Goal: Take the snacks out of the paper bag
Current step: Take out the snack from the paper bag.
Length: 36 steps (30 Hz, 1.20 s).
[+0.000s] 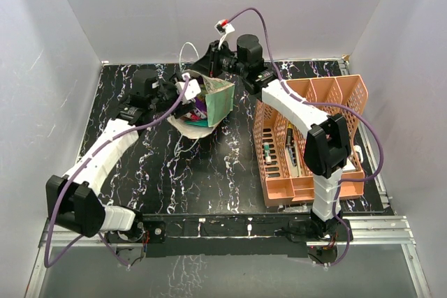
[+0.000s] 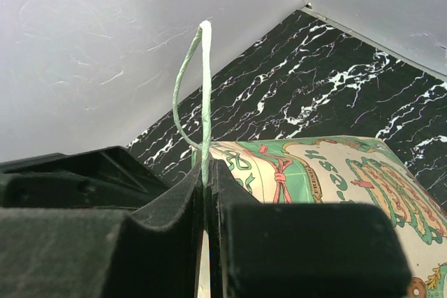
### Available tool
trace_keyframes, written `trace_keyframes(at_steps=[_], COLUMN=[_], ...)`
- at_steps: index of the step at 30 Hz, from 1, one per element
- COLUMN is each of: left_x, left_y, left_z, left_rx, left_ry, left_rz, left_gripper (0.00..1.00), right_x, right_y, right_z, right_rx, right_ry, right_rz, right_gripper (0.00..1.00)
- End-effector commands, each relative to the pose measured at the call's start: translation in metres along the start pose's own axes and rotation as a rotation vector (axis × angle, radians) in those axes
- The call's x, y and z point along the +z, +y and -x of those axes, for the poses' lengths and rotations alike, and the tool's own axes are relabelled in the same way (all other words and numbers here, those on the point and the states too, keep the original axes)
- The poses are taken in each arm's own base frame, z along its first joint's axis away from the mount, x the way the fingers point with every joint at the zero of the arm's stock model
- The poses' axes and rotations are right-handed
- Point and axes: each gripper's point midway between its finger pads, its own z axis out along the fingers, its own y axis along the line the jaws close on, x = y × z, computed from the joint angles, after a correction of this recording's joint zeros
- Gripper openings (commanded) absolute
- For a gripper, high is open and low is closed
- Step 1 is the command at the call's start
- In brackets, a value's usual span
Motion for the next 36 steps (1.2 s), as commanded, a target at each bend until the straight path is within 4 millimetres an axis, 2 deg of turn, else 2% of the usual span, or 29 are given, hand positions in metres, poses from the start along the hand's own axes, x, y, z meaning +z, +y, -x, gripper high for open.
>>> trace_keyframes(at_steps=[1,5,10,12,16,20,25,27,29,36], left_x=[0.016,0.028,0.042,0.048,0.054,0.054,0.052,0.051,0.049,0.038], left_y=[0.016,0.022,0.025,0.027,0.019,0.003,-0.009,-0.012,-0.01,0.001], left_z=[-0.009,-0.033,-0.047,-0.052,-0.051,-0.06,-0.067,-0.069,-0.069,-0.048], left_rx=[0.165,0.201,0.222,0.226,0.206,0.186,0.163,0.155,0.16,0.155], left_ry=[0.019,0.067,0.088,0.09,0.057,0.086,0.106,0.118,0.123,0.089], left_rz=[0.016,0.062,0.059,0.067,0.034,-0.046,-0.097,-0.107,-0.092,-0.05], left_gripper=[0.6,0.61,0.62,0.59,0.51,0.51,0.5,0.45,0.33,0.04], right_x=[-0.013,-0.013,-0.013,-0.013,-0.012,-0.012,-0.012,-0.013,-0.013,-0.012], right_y=[0.037,0.036,0.037,0.037,0.034,0.033,0.032,0.029,0.03,0.026], right_z=[0.062,0.064,0.065,0.065,0.063,0.063,0.066,0.066,0.067,0.07], right_rx=[-0.109,-0.115,-0.117,-0.112,-0.104,-0.102,-0.103,-0.102,-0.102,-0.093], right_ry=[-0.148,-0.15,-0.153,-0.157,-0.155,-0.157,-0.164,-0.168,-0.171,-0.188], right_rz=[0.116,0.127,0.133,0.136,0.128,0.119,0.108,0.099,0.097,0.075], right_gripper=[0.07,0.07,0.07,0.07,0.07,0.07,0.07,0.07,0.07,0.07])
